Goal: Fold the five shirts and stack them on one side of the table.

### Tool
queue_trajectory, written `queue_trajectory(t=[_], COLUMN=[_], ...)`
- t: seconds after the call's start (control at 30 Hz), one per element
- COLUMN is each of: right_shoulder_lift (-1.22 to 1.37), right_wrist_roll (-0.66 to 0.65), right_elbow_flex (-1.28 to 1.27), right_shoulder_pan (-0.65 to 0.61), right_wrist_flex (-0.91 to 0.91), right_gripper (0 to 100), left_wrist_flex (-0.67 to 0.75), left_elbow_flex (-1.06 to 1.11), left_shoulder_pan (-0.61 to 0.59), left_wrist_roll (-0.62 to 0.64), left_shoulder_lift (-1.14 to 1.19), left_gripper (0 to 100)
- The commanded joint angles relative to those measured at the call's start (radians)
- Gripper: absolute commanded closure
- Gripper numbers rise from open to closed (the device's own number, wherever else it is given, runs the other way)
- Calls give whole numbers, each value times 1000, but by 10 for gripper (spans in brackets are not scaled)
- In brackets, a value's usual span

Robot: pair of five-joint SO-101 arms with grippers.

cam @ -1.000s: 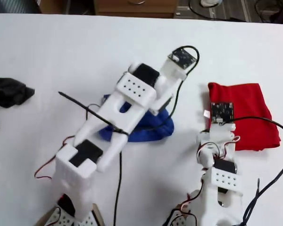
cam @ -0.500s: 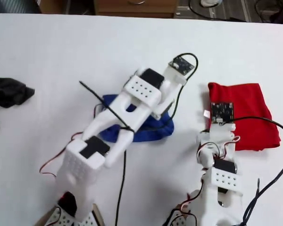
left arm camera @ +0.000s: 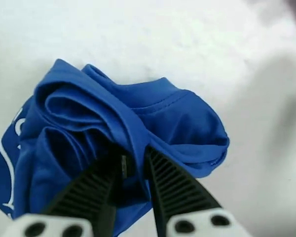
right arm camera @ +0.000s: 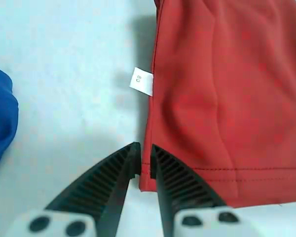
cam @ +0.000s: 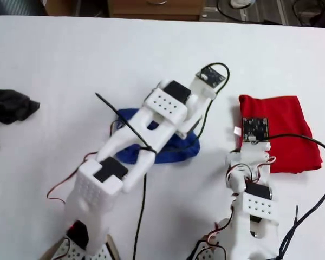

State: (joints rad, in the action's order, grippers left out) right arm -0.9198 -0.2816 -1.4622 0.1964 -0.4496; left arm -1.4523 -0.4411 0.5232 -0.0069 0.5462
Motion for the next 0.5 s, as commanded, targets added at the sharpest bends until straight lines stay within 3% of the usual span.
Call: queue_trajectory(t=[0.0,0.47], right_shoulder_lift=[-19,-19], right_wrist_roll=[8,8], right_elbow_flex=[8,6], right_shoulder_pan=[10,10], right_wrist_flex=[19,19], right_gripper=[950,950], left_wrist_flex=[14,26], left_elbow_flex=[-44,-41], left_shoulder_pan=[28,43], left_wrist_roll=[6,5], left_shoulder_lift=[-14,-6], left_gripper=[974,974])
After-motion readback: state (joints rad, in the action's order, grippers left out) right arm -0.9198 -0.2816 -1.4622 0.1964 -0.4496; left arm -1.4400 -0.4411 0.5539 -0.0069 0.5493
